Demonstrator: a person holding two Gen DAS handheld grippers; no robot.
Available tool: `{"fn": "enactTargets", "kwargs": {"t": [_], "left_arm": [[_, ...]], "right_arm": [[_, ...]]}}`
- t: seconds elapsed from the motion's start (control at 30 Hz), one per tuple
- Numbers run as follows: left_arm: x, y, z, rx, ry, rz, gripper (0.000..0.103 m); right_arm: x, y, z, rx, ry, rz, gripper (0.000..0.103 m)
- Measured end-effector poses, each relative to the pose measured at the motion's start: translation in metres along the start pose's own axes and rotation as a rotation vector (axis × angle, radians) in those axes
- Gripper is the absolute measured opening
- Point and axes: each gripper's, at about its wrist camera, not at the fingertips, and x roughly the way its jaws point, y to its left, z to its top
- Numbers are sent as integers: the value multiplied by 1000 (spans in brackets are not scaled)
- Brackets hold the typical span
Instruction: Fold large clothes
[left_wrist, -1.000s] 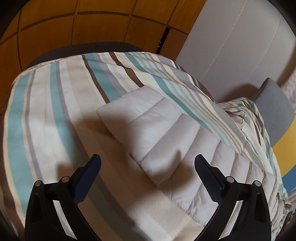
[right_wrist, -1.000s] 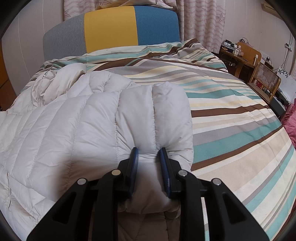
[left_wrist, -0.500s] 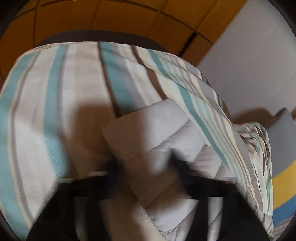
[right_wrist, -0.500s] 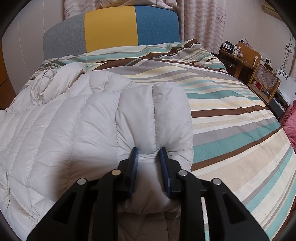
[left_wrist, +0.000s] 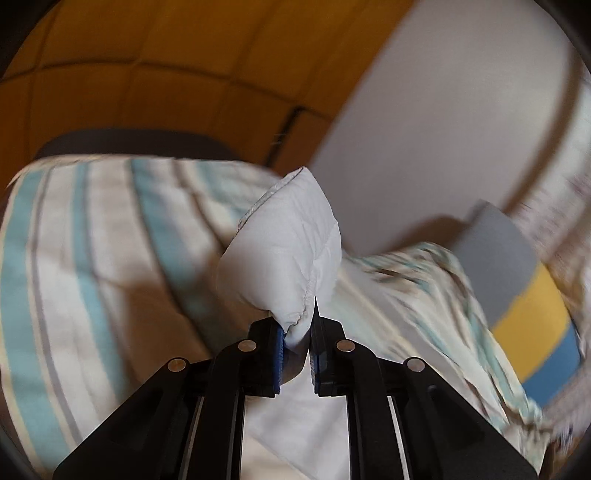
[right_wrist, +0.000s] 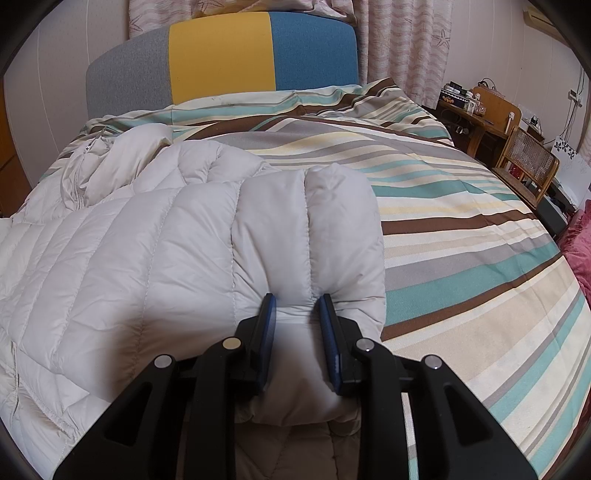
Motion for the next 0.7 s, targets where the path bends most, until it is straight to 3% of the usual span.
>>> {"fn": "enactTargets", "kwargs": {"t": [0.27, 0.7], "left_arm": [[-43, -94, -59, 201, 38, -197, 11], [-97, -198, -161, 424, 99, -380, 11]], "right_arm": [[0, 0, 0, 0, 0, 1, 24], [0, 0, 0, 1, 0, 2, 24]]}}
